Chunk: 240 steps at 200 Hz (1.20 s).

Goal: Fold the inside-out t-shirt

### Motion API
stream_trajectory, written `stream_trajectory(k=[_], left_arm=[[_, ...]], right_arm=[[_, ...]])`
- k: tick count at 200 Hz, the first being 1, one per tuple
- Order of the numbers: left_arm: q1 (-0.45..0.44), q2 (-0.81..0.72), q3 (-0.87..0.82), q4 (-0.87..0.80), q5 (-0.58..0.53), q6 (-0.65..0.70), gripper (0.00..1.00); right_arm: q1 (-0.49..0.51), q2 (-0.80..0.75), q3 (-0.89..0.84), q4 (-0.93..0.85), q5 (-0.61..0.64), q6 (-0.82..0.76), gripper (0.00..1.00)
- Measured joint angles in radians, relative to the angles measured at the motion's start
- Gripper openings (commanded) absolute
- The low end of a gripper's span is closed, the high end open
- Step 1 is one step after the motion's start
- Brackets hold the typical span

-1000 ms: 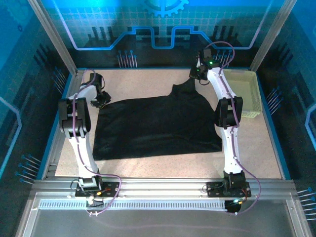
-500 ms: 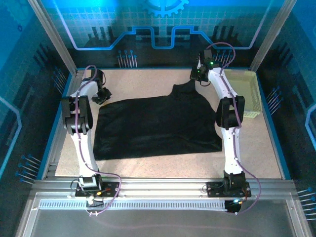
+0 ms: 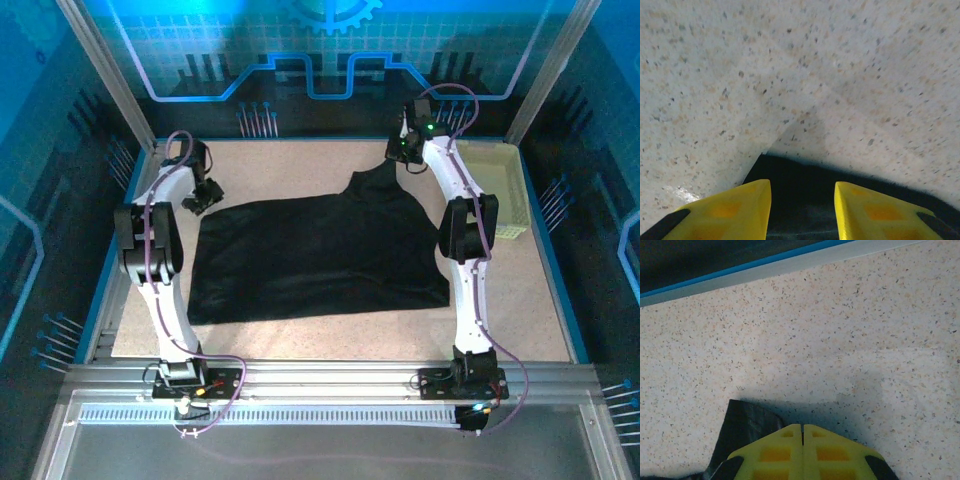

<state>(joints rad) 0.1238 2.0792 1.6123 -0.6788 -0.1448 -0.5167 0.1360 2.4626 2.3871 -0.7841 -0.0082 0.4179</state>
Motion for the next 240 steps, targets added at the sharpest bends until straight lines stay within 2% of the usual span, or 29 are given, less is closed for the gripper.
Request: stream_trajectory(k=[92, 110, 152, 172, 207, 223, 240], left_arm=[[-0.001, 0.099, 0.032, -0.003, 0.026, 0.0, 0.4], [-0.002, 0.104, 0.034, -0.004, 0.025, 0.0, 0.35], [-0.002, 0.128, 0.074, -0.024, 0.025, 0.0, 0.34], [-0.002, 0.15, 0.113, -0.041, 0.025, -0.001, 0.29], [-0.002, 0.168, 0.141, -0.05, 0.026, -0.005, 0.16], [-0.002, 0.168, 0.141, -0.05, 0.026, -0.002, 0.07], [-0.002, 0.166, 0.141, -0.049, 0.029, -0.005, 0.04]], right_arm=[[0.0, -0.001, -0.026, 0.008, 0.0, 0.0, 0.0], [0.0, -0.002, -0.026, 0.008, 0.0, 0.0, 0.0], [0.0, -0.002, -0.028, 0.01, 0.0, 0.0, 0.0], [0.0, -0.008, -0.045, 0.012, 0.0, 0.0, 0.0], [0.0, -0.015, -0.06, 0.016, 0.0, 0.0, 0.0], [0.0, -0.016, -0.06, 0.017, 0.0, 0.0, 0.0], [0.0, -0.019, -0.06, 0.018, 0.0, 0.0, 0.0]])
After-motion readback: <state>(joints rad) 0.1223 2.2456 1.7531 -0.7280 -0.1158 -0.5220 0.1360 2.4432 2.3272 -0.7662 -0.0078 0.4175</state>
